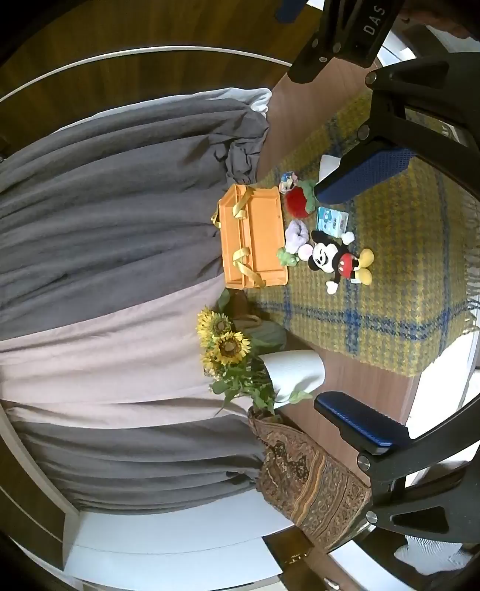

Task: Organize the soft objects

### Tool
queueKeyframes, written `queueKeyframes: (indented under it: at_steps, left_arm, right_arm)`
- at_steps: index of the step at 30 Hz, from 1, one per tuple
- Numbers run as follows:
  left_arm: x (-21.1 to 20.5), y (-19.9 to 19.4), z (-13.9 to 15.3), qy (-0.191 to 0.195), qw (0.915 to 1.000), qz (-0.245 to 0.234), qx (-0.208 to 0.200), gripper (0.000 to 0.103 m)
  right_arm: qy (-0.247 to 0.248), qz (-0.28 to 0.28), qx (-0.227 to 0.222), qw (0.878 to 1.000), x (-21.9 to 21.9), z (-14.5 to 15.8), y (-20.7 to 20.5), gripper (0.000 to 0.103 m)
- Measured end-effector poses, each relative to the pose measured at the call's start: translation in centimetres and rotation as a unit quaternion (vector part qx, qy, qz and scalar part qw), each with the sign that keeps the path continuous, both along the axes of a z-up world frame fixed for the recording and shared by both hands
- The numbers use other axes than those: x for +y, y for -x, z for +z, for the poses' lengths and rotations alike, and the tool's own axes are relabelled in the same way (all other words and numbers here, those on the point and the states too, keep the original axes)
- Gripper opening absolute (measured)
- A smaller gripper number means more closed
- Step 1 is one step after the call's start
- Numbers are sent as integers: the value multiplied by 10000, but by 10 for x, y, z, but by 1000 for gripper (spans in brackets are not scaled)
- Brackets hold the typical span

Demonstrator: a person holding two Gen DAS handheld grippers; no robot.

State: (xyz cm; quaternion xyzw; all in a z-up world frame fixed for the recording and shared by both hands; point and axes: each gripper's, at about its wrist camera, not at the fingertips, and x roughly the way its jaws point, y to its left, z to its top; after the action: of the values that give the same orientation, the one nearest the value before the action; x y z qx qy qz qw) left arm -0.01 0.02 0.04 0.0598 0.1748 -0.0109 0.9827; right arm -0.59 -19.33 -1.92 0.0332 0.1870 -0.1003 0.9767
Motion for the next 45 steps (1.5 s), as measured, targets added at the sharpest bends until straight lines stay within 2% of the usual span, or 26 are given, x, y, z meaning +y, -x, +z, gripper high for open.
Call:
queueKeyframes:
  at_steps: [12,27,45]
  left_arm:
    - [-7,2,14,-93,9998,145,-47,103]
    - [-3,-8,21,-108,9999,71,-93,103]
    - [-8,-4,9,-145,9997,0,-179,103]
  right_arm:
    - [26,20,-5,10000,5,-1,6,103]
    - [-11,63,-38,10000,0,3,2,103]
    - [-14,49,-67,10000,-4,3,4,103]
